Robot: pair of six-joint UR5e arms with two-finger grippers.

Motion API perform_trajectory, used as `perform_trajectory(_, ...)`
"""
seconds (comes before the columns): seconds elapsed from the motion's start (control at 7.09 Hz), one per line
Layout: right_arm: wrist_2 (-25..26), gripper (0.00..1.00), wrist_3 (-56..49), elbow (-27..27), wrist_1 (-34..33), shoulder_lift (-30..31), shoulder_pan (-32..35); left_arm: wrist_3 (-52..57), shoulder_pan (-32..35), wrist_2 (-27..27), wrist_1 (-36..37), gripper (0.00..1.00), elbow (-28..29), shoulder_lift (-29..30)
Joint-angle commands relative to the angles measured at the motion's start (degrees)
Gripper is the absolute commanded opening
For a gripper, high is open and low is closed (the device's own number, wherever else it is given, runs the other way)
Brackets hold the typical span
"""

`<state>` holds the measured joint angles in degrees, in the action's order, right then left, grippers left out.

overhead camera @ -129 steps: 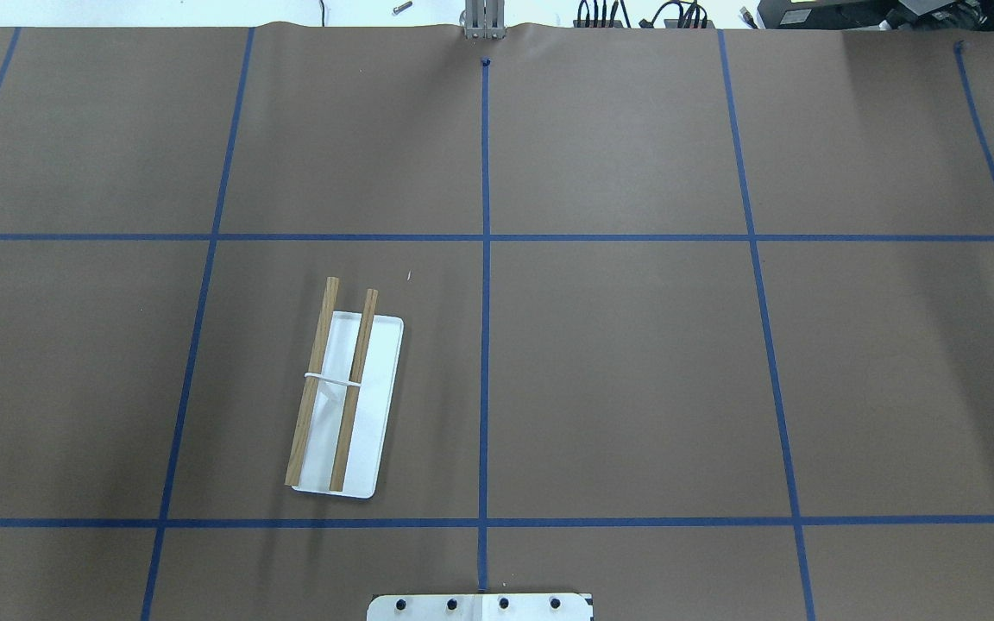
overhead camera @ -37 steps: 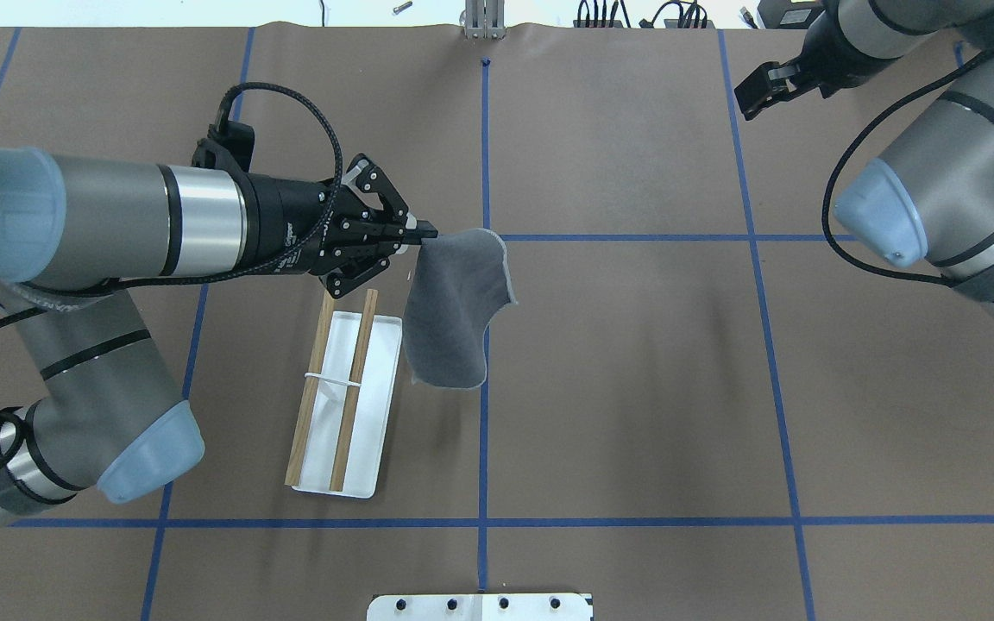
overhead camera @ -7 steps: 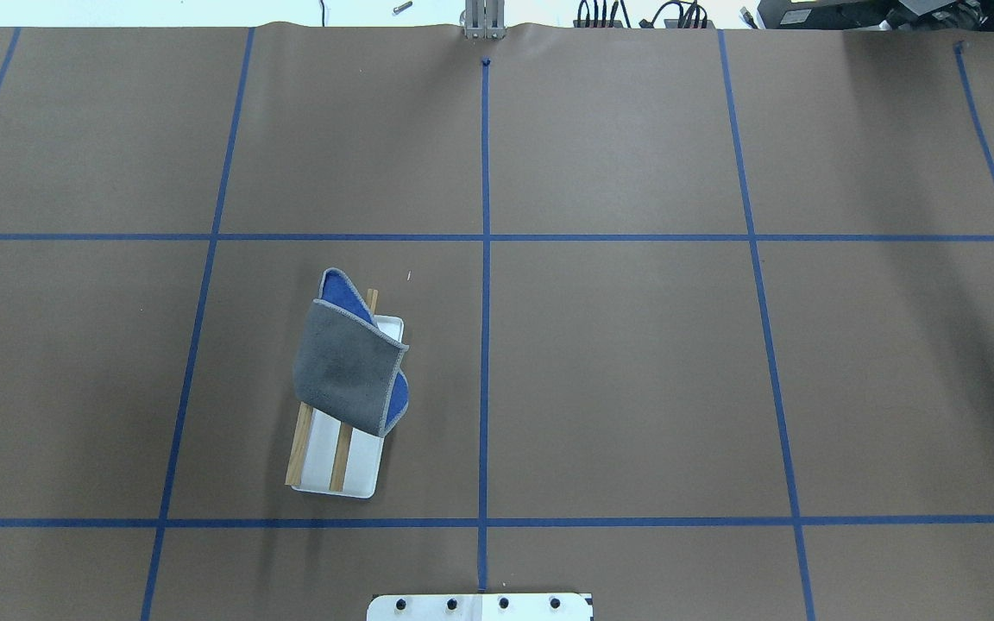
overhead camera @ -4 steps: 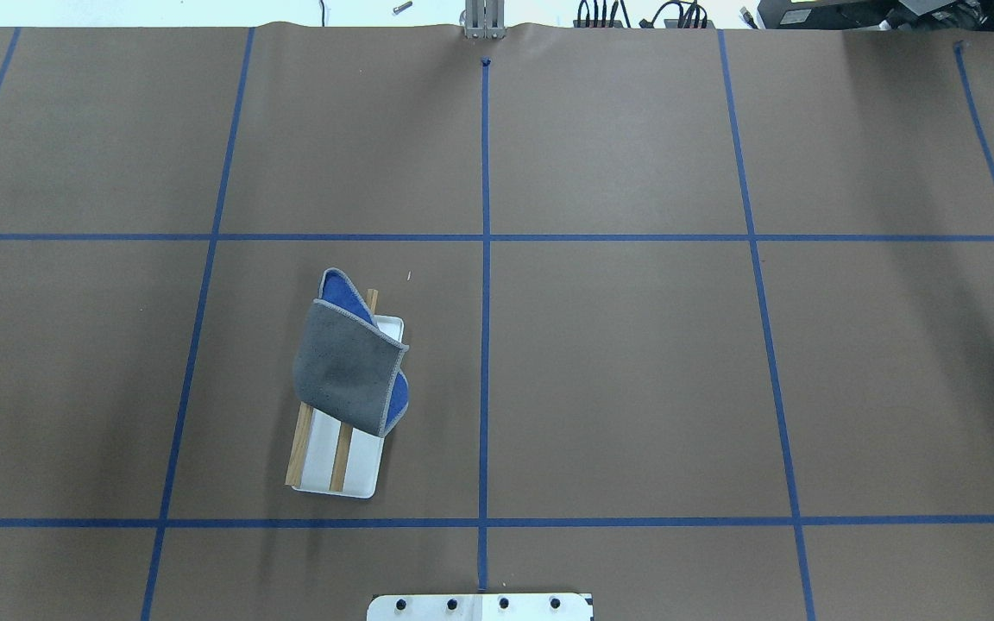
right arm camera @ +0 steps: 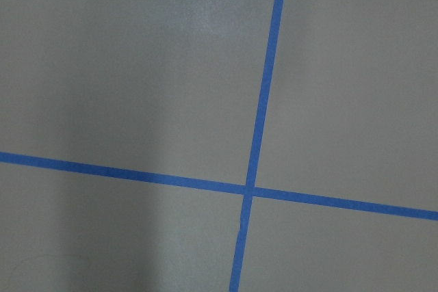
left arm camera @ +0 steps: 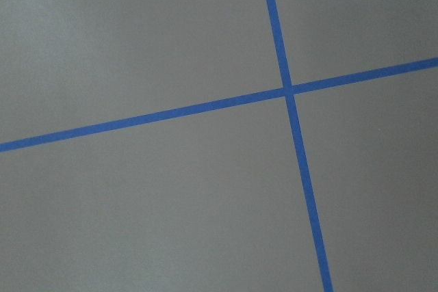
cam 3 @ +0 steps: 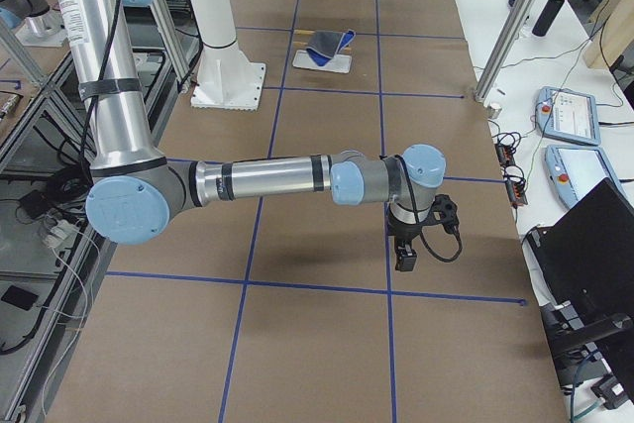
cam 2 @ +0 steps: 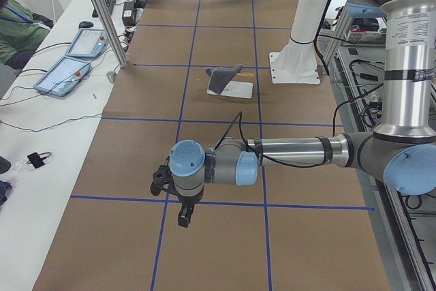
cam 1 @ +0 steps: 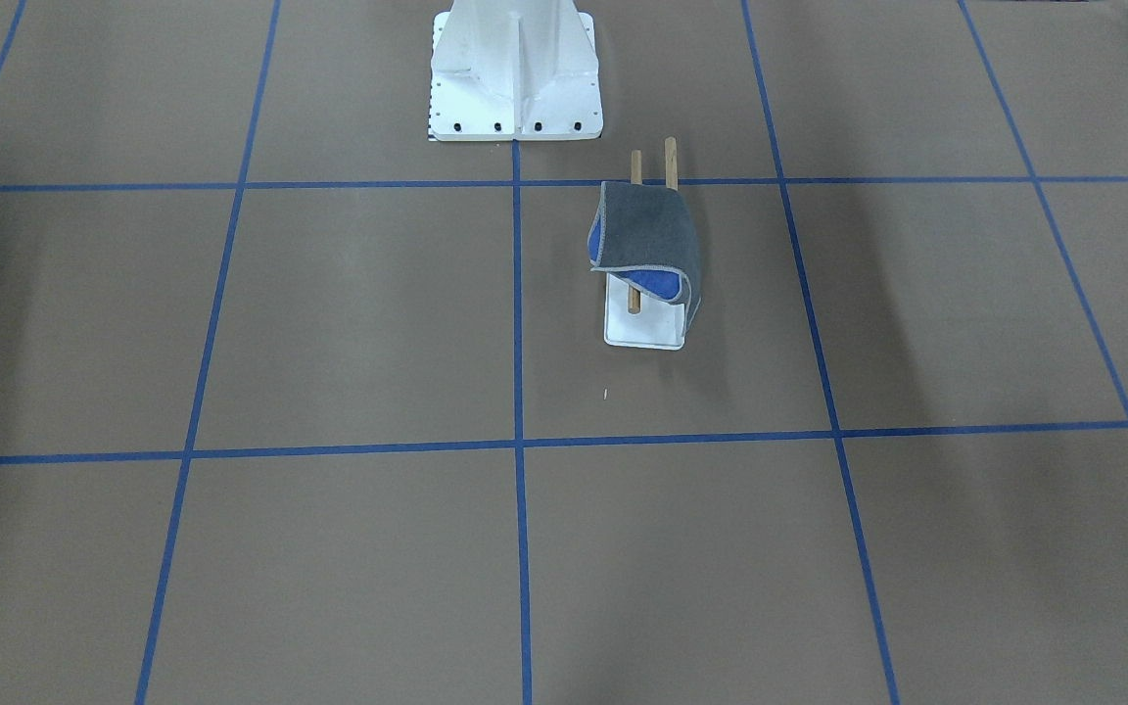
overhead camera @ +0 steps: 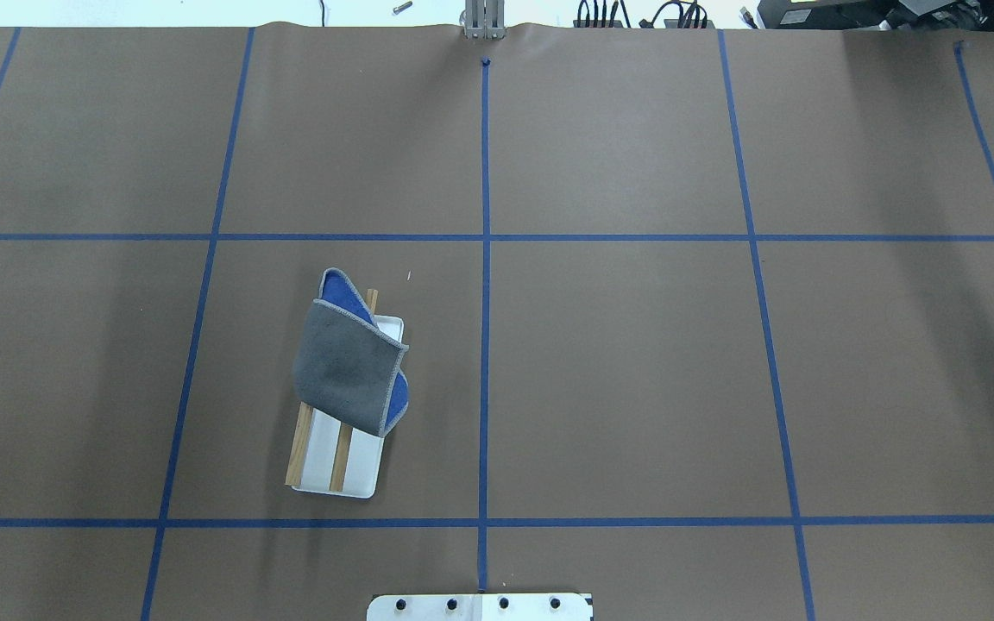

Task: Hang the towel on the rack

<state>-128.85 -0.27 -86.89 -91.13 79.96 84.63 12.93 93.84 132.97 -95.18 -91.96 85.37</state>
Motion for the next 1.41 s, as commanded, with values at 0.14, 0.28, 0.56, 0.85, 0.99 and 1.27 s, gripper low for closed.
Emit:
perform_trajectory(0.14, 0.09, 1.00, 0.27, -0.48, 0.08, 1.77, 0.00, -0.19, -0.06, -0.17, -0.27, 0.98, -4.97, -2.67)
perform_trajectory(0.28, 0.00, 1.00, 0.27, -0.74, 1.99, 3.69, 0.00, -0.19, -0.15, 0.00, -0.27, 0.99, -5.15, -2.58)
perform_trajectory(0.56, -0.17, 1.00, 0.80, -1.61, 6.66, 7.74, 0.44, -0.36, -0.15, -0.17, -0.19, 0.99, -5.42, -2.84)
perform_trajectory(0.85, -0.26, 1.00, 0.45, -4.68, 2.31, 8.55, 1.76, -0.37, -0.23, -0.17, -0.19, 0.99, -5.33, -2.84)
perform_trajectory(0.99, 0.17, 1.00, 0.19, -8.17, -4.34, 8.20, 1.67, -0.37, -0.24, -0.17, -0.19, 0.99, -5.33, -2.93)
perform_trajectory(1.27, 0.27, 1.00, 0.36, -10.32, -5.99, 8.81, 1.67, -0.28, -0.23, 0.00, -0.19, 0.99, -5.42, -2.93)
